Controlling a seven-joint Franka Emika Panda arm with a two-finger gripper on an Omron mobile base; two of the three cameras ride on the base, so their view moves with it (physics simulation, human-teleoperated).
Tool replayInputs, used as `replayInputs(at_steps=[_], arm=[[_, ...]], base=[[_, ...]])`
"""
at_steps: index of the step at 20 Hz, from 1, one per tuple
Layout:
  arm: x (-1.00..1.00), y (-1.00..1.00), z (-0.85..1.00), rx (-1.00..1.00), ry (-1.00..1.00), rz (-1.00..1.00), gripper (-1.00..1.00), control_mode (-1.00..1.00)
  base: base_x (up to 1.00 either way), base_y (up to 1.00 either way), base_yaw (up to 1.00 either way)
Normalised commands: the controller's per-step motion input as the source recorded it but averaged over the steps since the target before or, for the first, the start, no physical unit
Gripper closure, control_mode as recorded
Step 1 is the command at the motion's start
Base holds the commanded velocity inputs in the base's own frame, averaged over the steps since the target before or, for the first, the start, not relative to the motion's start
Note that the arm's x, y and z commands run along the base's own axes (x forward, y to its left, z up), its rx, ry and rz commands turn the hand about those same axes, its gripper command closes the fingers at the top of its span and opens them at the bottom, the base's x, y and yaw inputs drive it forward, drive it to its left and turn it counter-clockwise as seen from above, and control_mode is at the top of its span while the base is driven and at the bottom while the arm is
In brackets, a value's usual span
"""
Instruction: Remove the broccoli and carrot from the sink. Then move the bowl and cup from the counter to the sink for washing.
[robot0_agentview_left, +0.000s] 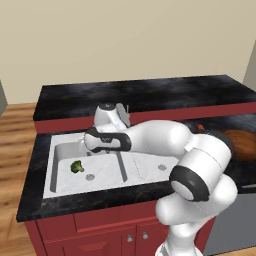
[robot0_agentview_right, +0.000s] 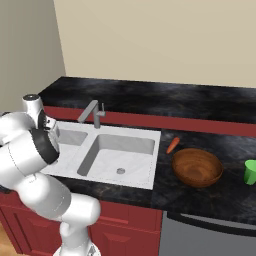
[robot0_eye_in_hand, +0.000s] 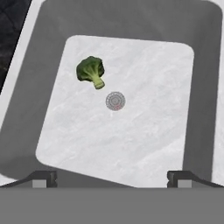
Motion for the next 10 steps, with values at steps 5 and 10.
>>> replayInputs(at_steps=[5, 10], arm=[[0.20, 0.14, -0.09, 0.00, -0.01, 0.00, -1.00, -1.00], [0.22, 0.17, -0.09, 0.00, -0.01, 0.00, -1.00, -1.00]], base=[[0.00, 0.00, 0.00], [0.00, 0.00, 0.00]])
